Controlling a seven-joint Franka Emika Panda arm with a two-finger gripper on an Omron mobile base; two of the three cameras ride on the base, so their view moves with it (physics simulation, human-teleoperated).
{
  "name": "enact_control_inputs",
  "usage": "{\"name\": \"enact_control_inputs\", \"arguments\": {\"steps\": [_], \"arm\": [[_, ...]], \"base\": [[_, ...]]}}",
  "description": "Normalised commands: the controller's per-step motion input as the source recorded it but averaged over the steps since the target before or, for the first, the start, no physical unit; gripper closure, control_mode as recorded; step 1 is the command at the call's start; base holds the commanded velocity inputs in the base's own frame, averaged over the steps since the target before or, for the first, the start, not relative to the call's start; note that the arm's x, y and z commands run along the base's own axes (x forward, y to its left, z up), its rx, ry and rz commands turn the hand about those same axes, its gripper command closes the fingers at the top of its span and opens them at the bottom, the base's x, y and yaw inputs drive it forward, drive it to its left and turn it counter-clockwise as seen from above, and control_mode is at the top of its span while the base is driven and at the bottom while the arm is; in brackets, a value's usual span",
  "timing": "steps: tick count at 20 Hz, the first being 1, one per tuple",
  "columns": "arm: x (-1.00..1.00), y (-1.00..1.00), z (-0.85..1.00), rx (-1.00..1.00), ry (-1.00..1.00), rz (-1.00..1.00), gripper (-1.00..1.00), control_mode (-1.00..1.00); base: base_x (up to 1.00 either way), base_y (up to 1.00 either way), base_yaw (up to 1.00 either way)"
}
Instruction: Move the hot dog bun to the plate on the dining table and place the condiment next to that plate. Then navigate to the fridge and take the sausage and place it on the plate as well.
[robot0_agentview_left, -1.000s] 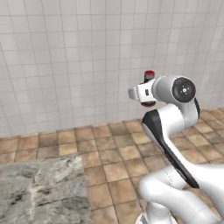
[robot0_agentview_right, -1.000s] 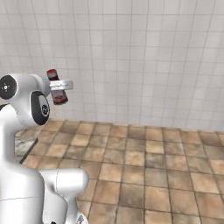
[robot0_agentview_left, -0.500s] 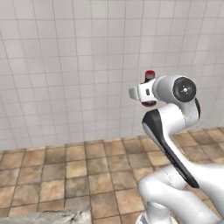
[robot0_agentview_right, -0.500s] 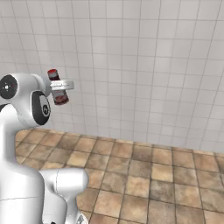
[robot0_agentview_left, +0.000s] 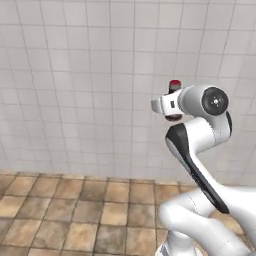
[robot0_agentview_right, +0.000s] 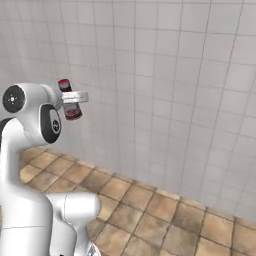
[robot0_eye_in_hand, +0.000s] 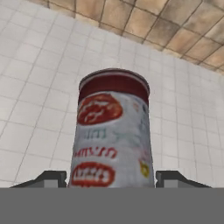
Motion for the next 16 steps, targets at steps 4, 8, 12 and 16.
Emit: {"name": "enact_control_inputs", "arguments": {"steps": [4,8,12,16], "arm": [[0.0,0.0,0.0,0.0,0.0,0.0,1.0,1.0],[0.0,0.0,0.0,0.0,0.0,0.0,1.0,1.0],[0.0,0.0,0.0,0.0,0.0,0.0,1.0,1.0],[0.0,0.0,0.0,0.0,0.0,0.0,1.0,1.0]], "base": [[0.72,0.0,0.69],[0.66,0.0,0.72],[0.6,-0.01,0.72],[0.56,-0.02,0.73]]}}
